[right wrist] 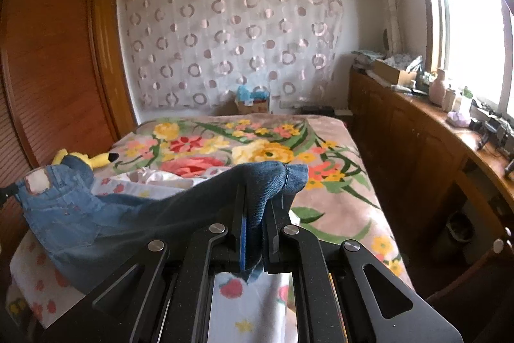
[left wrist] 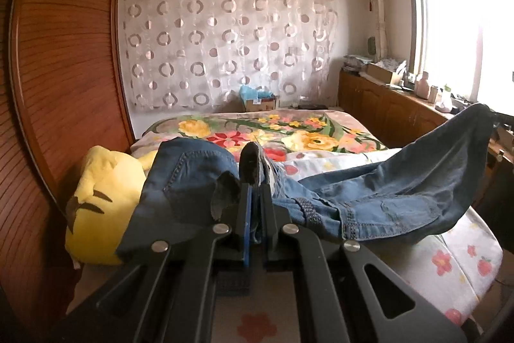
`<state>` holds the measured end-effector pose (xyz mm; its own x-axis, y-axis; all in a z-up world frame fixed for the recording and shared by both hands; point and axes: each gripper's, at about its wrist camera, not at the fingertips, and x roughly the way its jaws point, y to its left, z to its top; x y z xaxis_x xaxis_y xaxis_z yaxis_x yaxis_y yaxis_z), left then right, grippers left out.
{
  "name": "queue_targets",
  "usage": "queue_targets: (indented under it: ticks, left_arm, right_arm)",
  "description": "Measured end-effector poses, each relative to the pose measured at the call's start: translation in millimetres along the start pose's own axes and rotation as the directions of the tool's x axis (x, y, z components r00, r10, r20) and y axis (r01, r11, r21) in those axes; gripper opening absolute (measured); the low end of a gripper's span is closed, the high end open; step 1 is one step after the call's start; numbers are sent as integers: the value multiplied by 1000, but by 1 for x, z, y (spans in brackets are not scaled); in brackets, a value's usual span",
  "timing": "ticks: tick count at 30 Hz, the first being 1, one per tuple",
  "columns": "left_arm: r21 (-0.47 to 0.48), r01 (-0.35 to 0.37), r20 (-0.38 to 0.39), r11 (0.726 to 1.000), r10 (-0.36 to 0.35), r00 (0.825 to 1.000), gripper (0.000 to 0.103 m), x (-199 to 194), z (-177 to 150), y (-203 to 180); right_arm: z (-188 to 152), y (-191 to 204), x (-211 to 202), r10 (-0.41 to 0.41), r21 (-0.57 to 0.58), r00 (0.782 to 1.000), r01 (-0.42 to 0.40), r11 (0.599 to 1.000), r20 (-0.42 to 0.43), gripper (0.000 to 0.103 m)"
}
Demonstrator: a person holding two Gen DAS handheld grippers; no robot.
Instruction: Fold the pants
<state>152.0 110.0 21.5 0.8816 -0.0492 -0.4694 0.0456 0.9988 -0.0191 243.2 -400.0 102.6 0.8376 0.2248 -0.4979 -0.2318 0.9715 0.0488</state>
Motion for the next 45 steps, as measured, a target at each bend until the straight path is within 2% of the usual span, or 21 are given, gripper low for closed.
queue_targets:
  ticks: [7, 13, 16, 21, 24, 28, 30, 33, 35, 37, 45]
  left_arm:
    - [-25, 34, -9, 999, -34, 999, 2, -44, -34, 4]
    - [-39, 58, -69, 998, -60, 996, 3, -61, -70, 0]
    - [-41, 56, -124, 998, -61, 990, 3, -59, -92, -6]
    - [-51, 43, -156, 998, -51, 986, 5, -62, -106, -7]
    - [-28, 43, -164, 999, -47, 985, 9, -63, -107, -12]
    - [-11, 66, -173, 998, -67, 983, 21, -58, -108, -21]
    - [-1, 73, -175, 997, -72, 982, 25, -55, -110, -27]
    - [12, 102, -189, 995, -98, 977, 30, -48, -112, -41]
    - [19, 121, -196, 992, -115, 974, 31, -44, -112, -49]
    - [28, 140, -201, 990, -132, 971, 32, -40, -112, -58]
    - [23, 203, -199, 979, -195, 961, 34, -33, -106, -86]
  right_arm:
    - [-31, 3, -55, 0, -4, 1000, 0, 1000, -11, 4]
    - [-68, 3, -92, 3, 7, 999, -3, 1000, -46, 4]
    - [-91, 0, -99, 7, 31, 997, -4, 1000, -81, 4]
    - [-134, -7, -92, 12, 88, 987, 2, 996, -158, 4]
    - [-151, -11, -85, 5, 109, 981, 16, 994, -192, 4]
    - [-170, -12, -77, -8, 127, 975, 37, 991, -224, 6]
    - [-176, -13, -76, -9, 137, 973, 42, 990, -230, 9]
    - [-183, -16, -77, 0, 156, 973, 37, 987, -230, 23]
    - [-185, -17, -78, -3, 164, 973, 42, 986, -232, 36]
    - [-187, -18, -80, -13, 171, 974, 53, 984, -227, 43]
    - [-187, -21, -95, -28, 181, 981, 64, 981, -194, 44]
